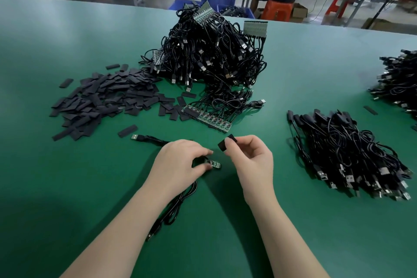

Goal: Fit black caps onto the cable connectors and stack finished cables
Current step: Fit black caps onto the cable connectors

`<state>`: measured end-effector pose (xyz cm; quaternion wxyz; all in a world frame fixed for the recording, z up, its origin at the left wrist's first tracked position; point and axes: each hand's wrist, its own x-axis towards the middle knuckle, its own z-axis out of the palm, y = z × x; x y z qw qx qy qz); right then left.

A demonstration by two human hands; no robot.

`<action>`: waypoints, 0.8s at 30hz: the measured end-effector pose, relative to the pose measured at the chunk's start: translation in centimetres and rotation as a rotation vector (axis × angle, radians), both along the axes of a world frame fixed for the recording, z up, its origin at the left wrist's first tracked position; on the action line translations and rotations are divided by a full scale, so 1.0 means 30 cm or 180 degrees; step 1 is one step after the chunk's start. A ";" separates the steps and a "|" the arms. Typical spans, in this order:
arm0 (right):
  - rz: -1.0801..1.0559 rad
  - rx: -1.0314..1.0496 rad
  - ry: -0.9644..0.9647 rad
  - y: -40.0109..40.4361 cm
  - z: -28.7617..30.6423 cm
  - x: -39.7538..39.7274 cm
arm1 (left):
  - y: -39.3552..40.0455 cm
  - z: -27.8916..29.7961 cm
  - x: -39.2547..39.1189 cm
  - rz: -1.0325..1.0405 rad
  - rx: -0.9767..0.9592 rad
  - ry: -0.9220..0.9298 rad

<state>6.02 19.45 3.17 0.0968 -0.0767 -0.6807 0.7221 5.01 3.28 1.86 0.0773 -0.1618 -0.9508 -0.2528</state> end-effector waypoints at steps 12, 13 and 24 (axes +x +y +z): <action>0.0224 -0.0759 -0.0218 0.014 -0.006 -0.012 | 0.011 0.005 0.015 0.0796 0.0544 0.0219; 0.0224 -0.0849 -0.0247 0.013 -0.008 -0.014 | 0.014 0.003 0.017 0.0824 0.0596 0.0170; 0.0484 -0.1002 -0.0239 -0.008 -0.003 -0.003 | 0.029 0.002 0.029 0.0460 0.1314 -0.0244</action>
